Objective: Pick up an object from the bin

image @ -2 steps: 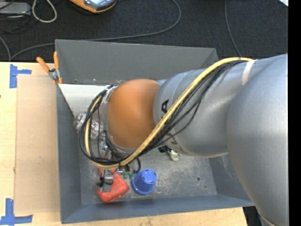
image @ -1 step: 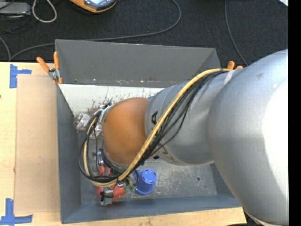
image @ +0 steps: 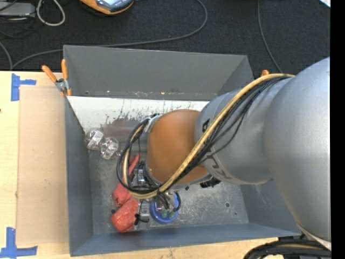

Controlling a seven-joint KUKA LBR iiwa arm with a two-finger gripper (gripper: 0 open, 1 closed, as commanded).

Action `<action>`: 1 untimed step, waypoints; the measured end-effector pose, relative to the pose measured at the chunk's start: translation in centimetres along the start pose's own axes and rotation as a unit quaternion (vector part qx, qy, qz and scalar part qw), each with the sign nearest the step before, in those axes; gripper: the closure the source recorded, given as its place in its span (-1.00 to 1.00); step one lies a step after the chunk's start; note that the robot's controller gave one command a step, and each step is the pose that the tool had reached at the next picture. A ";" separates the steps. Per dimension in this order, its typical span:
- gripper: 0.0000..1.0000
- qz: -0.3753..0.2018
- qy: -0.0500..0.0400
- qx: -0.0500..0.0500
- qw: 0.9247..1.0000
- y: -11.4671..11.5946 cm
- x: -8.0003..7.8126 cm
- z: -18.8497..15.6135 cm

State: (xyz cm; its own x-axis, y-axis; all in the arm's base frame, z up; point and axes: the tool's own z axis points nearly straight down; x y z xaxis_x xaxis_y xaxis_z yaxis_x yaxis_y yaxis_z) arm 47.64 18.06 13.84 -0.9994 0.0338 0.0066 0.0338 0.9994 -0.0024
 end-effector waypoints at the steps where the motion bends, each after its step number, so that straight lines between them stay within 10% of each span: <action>1: -1.00 -0.086 0.004 -0.001 0.996 6.5 -0.4 4.8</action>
Offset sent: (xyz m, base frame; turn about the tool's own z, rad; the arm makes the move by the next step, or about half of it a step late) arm 0.0189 -0.0201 -0.0684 0.1276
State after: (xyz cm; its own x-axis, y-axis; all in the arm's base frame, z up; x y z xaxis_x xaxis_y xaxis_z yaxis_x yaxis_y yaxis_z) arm 48.23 24.55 9.03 -0.9903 -0.1379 0.0154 -0.1379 0.9904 0.0007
